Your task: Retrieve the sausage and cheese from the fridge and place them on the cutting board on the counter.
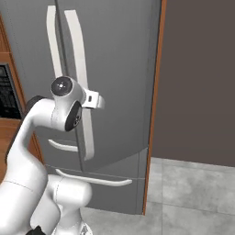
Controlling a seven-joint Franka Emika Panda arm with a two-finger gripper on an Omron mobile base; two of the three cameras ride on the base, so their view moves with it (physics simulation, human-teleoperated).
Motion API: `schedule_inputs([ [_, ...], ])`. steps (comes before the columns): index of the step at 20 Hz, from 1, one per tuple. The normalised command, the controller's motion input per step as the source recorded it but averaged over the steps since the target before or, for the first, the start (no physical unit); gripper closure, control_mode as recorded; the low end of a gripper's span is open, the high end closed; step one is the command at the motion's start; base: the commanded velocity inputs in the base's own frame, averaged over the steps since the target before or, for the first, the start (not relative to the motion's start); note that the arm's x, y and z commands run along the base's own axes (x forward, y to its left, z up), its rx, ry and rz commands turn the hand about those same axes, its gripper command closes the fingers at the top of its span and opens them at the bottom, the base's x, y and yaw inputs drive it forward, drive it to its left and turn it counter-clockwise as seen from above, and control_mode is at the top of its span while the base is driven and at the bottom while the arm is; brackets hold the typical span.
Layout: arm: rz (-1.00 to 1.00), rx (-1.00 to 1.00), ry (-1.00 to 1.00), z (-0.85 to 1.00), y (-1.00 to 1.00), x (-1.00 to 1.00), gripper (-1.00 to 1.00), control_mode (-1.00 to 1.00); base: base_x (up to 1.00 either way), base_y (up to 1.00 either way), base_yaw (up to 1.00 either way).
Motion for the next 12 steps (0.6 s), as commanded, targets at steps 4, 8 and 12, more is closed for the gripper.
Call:
schedule_inputs([
  [4,-0.04,0.00,0.39,-0.04,-0.37,-0.36,-1.00,-1.00,0.00,0.00,0.00],
  [8,-0.10,0.00,0.27,-0.03,-0.01,-0.35,-1.00,-1.00,0.00,0.00,0.00],
  [12,-0.20,0.01,0.08,-0.01,0.01,-0.70,-1.00,-1.00,0.00,0.00,0.00],
])
